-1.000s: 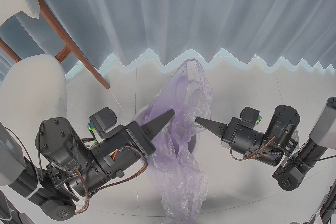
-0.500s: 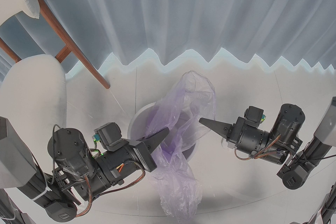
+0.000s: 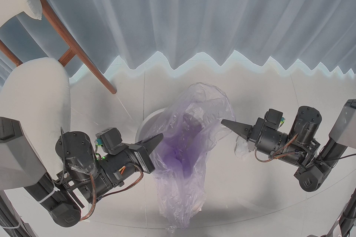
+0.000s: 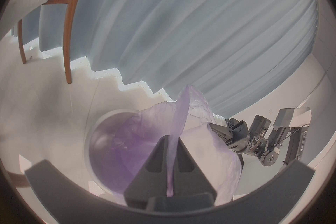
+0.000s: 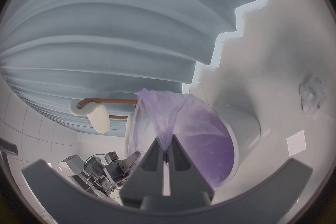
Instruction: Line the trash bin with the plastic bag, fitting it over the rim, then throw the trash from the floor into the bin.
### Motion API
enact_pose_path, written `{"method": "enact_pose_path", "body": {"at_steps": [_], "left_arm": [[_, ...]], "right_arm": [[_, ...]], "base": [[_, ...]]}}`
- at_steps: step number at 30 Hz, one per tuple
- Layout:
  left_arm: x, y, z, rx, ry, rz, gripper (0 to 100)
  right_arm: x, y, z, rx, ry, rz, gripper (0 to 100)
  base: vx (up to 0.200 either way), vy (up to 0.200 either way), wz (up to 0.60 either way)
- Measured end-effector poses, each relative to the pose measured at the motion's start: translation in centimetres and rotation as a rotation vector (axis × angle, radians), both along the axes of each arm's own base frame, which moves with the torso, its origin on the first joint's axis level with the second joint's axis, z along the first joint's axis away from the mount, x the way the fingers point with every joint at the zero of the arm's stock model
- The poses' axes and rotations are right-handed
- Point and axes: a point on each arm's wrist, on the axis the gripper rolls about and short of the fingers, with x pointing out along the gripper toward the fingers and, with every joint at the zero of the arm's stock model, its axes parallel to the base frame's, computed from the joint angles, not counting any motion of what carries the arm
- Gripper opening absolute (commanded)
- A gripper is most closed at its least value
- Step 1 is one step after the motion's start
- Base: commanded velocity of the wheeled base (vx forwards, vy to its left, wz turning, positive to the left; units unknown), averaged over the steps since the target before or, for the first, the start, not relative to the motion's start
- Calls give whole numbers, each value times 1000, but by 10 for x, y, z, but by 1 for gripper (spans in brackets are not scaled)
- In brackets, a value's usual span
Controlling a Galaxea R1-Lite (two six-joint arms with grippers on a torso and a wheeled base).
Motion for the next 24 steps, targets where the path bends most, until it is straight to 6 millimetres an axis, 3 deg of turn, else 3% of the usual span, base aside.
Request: {"method": "enact_pose_path", "body": {"at_steps": [24], "left_arm": [[38,28,-1,106,-79,236,0]], "right_arm": [[50,-10,-11,57,-16,-91,0]], "base": [[0,0,0]]}}
